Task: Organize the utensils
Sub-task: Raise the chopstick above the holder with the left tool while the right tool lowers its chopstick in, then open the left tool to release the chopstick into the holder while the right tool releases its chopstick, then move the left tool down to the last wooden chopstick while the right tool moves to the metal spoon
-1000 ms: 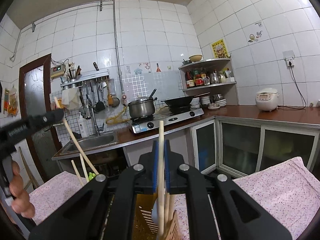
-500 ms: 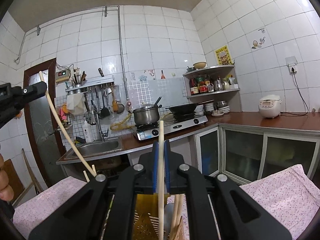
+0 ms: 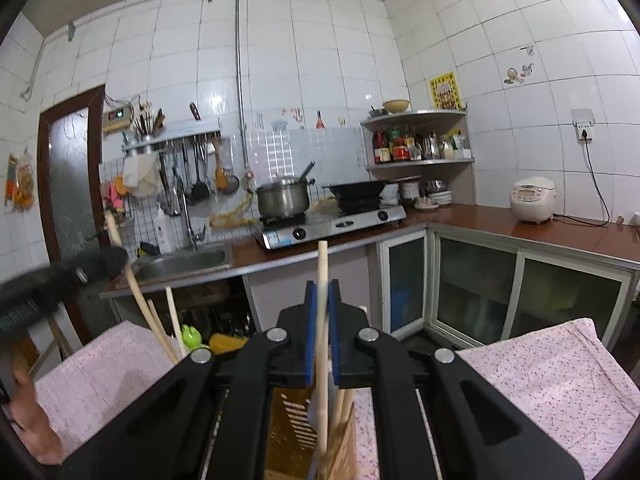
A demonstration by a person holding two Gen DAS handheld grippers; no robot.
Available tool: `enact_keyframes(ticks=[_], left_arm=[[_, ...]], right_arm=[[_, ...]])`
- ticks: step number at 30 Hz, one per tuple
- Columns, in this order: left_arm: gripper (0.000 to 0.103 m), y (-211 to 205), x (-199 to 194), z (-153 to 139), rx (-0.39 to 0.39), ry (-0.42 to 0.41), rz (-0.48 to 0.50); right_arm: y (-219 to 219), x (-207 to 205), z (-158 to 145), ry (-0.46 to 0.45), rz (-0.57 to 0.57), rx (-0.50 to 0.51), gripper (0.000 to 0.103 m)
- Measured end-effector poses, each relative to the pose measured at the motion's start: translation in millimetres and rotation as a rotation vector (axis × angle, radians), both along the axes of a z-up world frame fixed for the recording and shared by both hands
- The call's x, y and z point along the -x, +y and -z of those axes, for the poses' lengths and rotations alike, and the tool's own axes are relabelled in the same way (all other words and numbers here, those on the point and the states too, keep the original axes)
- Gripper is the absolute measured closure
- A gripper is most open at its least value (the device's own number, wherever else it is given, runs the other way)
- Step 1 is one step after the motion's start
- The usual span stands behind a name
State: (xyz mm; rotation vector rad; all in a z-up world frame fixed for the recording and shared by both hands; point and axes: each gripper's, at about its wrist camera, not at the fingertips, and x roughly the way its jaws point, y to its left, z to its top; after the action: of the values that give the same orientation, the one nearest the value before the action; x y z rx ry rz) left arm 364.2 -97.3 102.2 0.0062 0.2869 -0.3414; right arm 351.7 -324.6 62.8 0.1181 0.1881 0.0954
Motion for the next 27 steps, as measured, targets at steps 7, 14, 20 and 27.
enact_keyframes(ticks=[7,14,20,27], left_arm=[[0.098,9,-33,43,0.015,0.171,-0.036],[0.073,24,-25,35,0.037,0.260,-0.038],[0.039,33,5,20,0.080,0.327,0.020],[0.005,36,34,6,0.147,0.345,0.058]], right_arm=[[-2,-8,12,0.099,-0.028,0.005,0.096],[-11,-2,8,0.167,-0.032,-0.025,0.056],[-14,22,-4,0.204,0.001,0.010,0.044],[-29,52,-3,0.259,0.054,0.012,0.026]])
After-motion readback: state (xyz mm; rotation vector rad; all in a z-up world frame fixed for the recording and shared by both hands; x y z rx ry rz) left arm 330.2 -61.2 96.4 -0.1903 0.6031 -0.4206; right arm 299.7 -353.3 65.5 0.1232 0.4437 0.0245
